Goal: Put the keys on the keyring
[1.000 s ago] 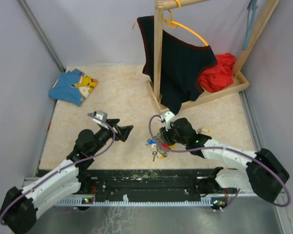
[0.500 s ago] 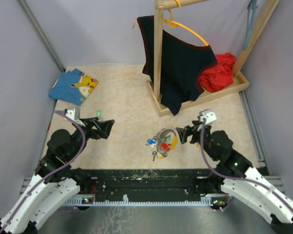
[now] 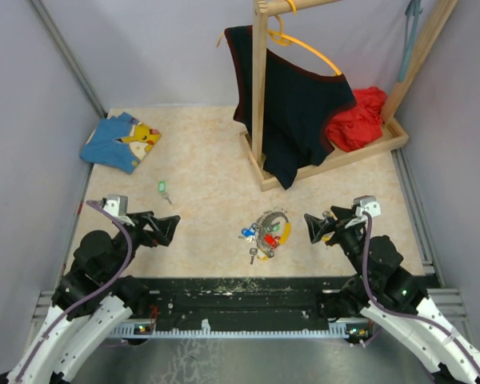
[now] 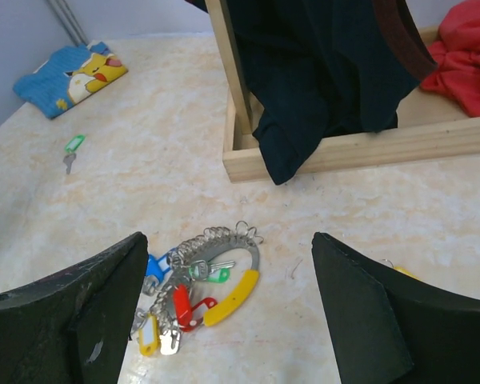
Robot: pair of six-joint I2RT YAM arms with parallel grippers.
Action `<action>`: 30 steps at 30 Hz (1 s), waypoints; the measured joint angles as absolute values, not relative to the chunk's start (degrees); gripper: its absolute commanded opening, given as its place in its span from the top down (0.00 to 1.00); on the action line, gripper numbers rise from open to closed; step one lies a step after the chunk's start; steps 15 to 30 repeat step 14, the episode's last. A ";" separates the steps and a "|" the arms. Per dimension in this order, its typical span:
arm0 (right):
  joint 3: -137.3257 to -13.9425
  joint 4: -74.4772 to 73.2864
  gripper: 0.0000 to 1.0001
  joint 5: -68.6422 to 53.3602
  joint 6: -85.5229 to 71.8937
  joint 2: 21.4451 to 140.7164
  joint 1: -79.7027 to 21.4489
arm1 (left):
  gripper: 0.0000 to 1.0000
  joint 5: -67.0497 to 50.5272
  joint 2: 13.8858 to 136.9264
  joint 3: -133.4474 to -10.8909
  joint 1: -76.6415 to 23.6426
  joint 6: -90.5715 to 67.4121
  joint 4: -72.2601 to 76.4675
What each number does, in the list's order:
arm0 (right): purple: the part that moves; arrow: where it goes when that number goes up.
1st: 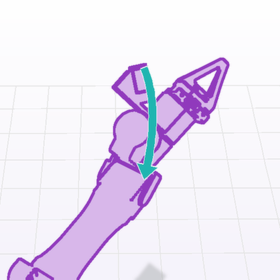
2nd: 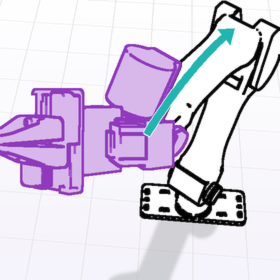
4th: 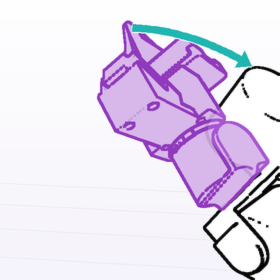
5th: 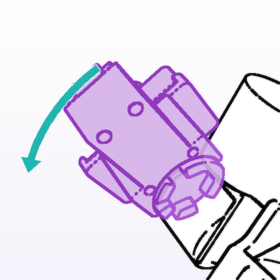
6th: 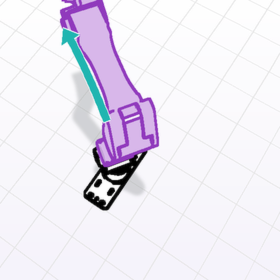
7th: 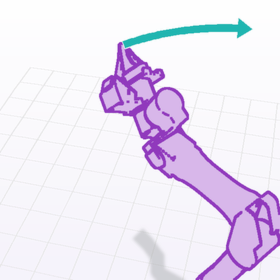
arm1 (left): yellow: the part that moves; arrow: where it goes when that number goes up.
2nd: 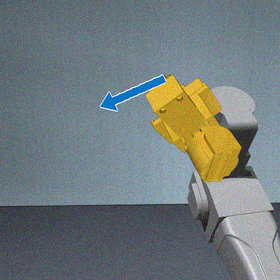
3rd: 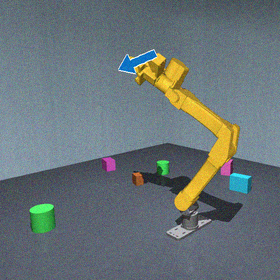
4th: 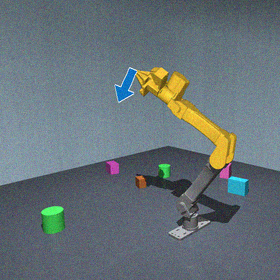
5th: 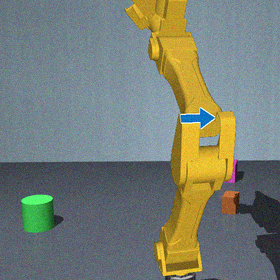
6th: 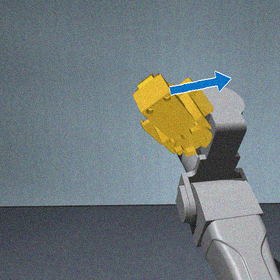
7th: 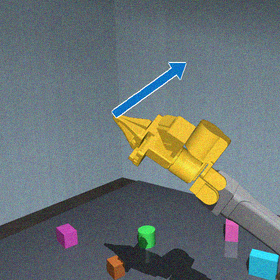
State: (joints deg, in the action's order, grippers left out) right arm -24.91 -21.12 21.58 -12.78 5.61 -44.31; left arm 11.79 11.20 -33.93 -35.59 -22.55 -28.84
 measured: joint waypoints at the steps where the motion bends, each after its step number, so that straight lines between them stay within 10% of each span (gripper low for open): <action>1: -24.69 -21.28 0.17 21.67 -13.06 5.69 -44.31 | 0.00 11.81 11.14 -33.43 -35.59 -22.48 -29.19; 30: -24.64 -21.37 0.16 22.74 -13.34 6.09 -44.31 | 0.00 11.33 10.20 -32.91 -33.91 -22.00 -29.61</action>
